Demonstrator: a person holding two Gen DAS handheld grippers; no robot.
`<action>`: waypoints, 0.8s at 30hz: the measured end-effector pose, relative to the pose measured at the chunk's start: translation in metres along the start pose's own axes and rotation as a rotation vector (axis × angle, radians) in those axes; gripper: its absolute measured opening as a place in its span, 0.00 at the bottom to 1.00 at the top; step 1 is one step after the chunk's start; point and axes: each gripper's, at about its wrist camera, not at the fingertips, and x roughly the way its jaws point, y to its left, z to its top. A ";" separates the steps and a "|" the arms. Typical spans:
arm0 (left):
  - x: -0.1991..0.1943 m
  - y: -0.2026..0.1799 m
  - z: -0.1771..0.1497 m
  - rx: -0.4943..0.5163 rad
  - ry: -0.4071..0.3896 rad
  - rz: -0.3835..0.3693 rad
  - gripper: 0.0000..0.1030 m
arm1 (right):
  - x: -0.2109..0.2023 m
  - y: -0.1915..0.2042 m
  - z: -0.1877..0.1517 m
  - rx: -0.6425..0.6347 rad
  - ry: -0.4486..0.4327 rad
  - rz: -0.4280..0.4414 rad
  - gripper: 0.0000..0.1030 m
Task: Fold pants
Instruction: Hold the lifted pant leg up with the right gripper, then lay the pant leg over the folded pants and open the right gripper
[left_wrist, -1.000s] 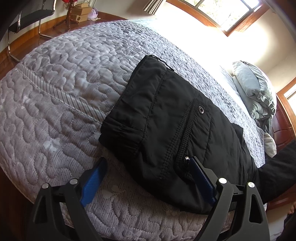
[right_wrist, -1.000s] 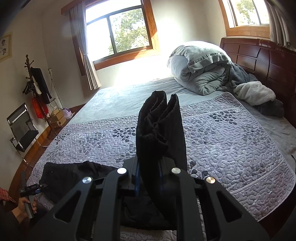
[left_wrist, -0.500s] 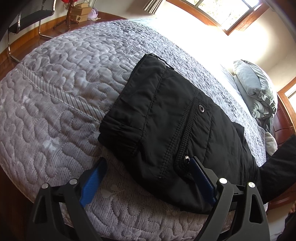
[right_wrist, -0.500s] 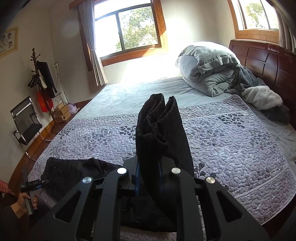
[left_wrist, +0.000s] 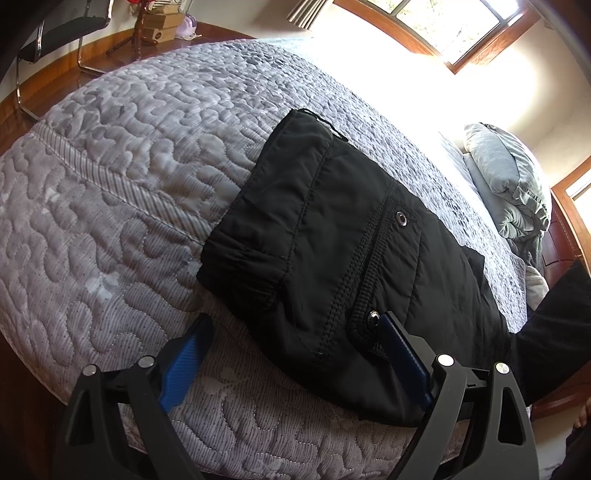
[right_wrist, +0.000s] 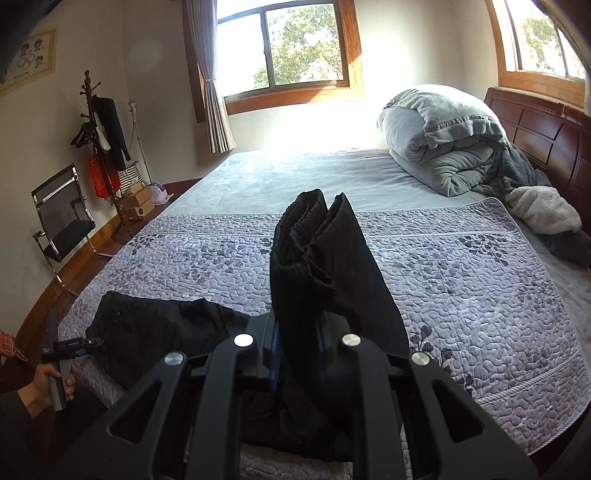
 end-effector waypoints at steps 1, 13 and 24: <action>-0.001 0.001 0.000 -0.002 -0.001 -0.002 0.89 | 0.002 0.003 -0.001 -0.004 0.006 0.004 0.13; -0.004 0.004 0.000 -0.024 -0.007 -0.024 0.89 | 0.037 0.048 -0.021 -0.135 0.086 -0.021 0.13; -0.005 0.007 -0.001 -0.031 -0.006 -0.034 0.89 | 0.063 0.075 -0.048 -0.263 0.154 -0.050 0.13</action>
